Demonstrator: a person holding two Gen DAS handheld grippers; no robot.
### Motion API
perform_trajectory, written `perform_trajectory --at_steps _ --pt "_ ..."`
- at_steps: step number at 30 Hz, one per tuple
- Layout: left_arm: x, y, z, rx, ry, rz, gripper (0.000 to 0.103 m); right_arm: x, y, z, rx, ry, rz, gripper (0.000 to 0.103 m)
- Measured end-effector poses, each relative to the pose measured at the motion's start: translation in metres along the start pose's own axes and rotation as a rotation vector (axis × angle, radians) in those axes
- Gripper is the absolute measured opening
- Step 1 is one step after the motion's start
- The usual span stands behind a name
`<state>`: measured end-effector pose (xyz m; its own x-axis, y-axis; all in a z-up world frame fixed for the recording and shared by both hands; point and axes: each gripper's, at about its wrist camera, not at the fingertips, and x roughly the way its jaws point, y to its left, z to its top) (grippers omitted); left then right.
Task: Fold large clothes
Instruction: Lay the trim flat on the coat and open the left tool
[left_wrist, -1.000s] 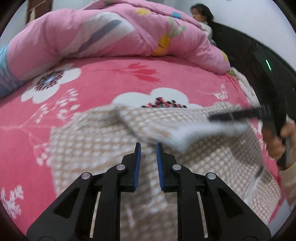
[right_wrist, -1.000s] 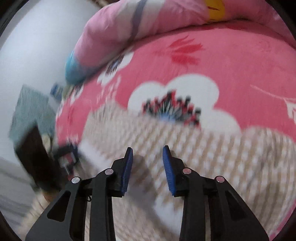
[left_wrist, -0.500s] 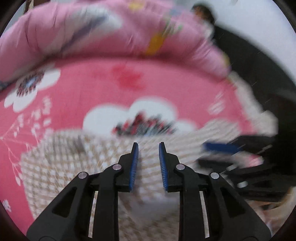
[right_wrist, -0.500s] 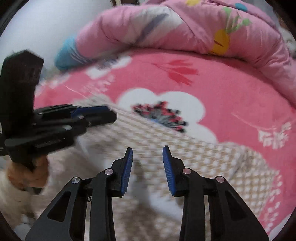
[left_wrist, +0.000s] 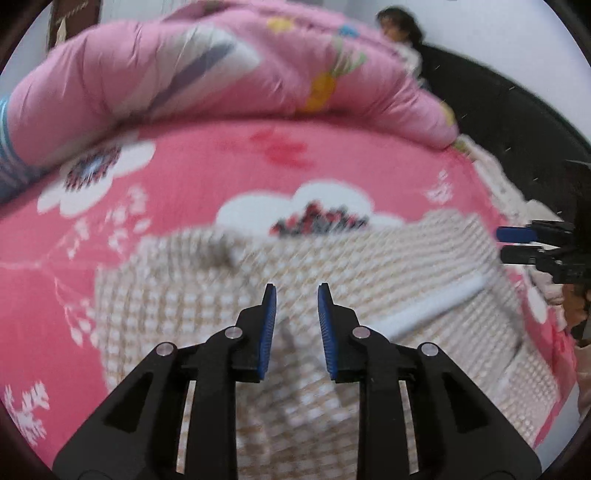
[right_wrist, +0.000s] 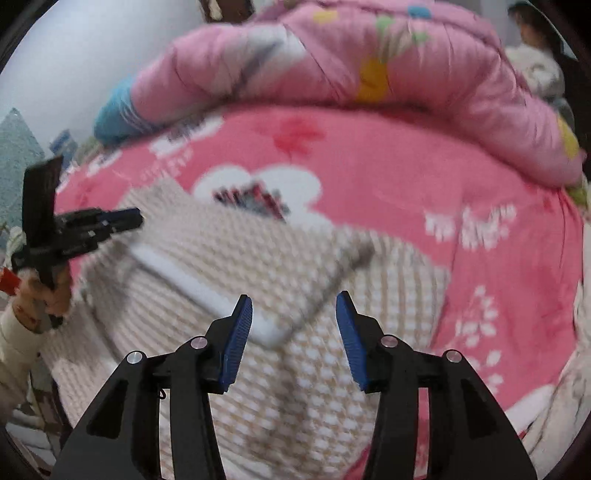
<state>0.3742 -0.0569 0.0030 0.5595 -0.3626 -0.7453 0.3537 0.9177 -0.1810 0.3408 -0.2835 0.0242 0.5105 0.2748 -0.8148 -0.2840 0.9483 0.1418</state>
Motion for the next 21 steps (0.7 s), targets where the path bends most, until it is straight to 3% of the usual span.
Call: perform_trajectory --at_steps 2,4,6,7,9,11,13,15,17,21 --pt "0.001 -0.011 0.007 -0.004 -0.012 -0.030 0.023 0.006 0.013 0.011 -0.017 -0.021 -0.010 0.046" --pt "0.016 -0.029 0.009 0.019 0.032 -0.024 0.024 0.030 0.028 0.019 -0.037 -0.002 -0.008 0.046" --pt "0.042 -0.042 0.000 0.063 0.131 0.058 0.031 0.050 0.036 0.013 -0.042 0.036 -0.023 0.046" --pt "0.053 -0.045 -0.009 0.085 0.169 0.095 0.031 0.070 0.037 0.004 -0.040 0.100 -0.025 0.046" --pt "0.045 -0.047 -0.023 0.116 0.126 0.104 0.032 0.079 0.044 -0.014 -0.083 0.088 -0.067 0.046" --pt "0.027 -0.045 -0.034 0.132 0.111 0.109 0.033 0.061 0.054 -0.030 -0.144 0.068 -0.110 0.048" --pt "0.007 -0.039 -0.045 0.116 0.117 0.138 0.048 0.044 0.058 -0.041 -0.155 0.094 -0.147 0.055" --pt "-0.017 -0.027 -0.057 0.064 0.113 0.123 0.049 0.029 0.054 -0.052 -0.133 0.140 -0.178 0.055" --pt "-0.053 -0.016 -0.071 0.010 0.070 0.102 0.050 0.000 0.055 -0.064 -0.110 0.101 -0.172 0.055" --pt "-0.110 -0.002 -0.102 -0.089 -0.018 0.157 0.069 -0.060 0.074 -0.081 -0.040 -0.068 -0.080 0.083"
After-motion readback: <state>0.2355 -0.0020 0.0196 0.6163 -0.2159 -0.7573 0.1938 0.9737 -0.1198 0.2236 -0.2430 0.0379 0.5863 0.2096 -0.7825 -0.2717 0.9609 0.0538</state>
